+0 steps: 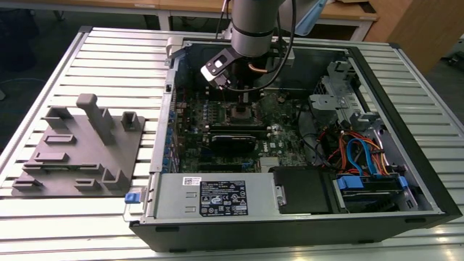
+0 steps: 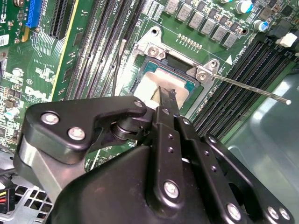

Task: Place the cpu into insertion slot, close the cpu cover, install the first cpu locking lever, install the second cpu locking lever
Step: 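Close the cpu cover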

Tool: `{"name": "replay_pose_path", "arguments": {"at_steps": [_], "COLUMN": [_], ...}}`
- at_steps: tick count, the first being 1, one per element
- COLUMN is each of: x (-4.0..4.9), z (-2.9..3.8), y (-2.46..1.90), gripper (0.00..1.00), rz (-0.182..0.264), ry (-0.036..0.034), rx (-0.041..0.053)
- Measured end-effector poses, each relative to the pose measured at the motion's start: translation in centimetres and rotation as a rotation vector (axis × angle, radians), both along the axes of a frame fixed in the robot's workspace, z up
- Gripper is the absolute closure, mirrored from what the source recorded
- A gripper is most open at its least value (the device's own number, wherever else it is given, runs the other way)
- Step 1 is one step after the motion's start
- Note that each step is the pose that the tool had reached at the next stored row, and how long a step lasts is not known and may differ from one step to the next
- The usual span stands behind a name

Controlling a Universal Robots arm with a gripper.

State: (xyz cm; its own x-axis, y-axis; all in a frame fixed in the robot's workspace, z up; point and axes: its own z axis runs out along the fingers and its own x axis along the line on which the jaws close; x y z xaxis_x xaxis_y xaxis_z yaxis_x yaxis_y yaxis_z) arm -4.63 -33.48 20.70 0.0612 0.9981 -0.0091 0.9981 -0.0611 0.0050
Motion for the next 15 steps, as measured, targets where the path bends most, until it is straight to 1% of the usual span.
{"name": "replay_pose_path", "arguments": {"at_steps": [15], "x": [-0.01], "z": [0.35], "y": [0.0], "gripper": [0.9], "rz": [0.0], "ry": [-0.0001], "rx": [0.0002]}}
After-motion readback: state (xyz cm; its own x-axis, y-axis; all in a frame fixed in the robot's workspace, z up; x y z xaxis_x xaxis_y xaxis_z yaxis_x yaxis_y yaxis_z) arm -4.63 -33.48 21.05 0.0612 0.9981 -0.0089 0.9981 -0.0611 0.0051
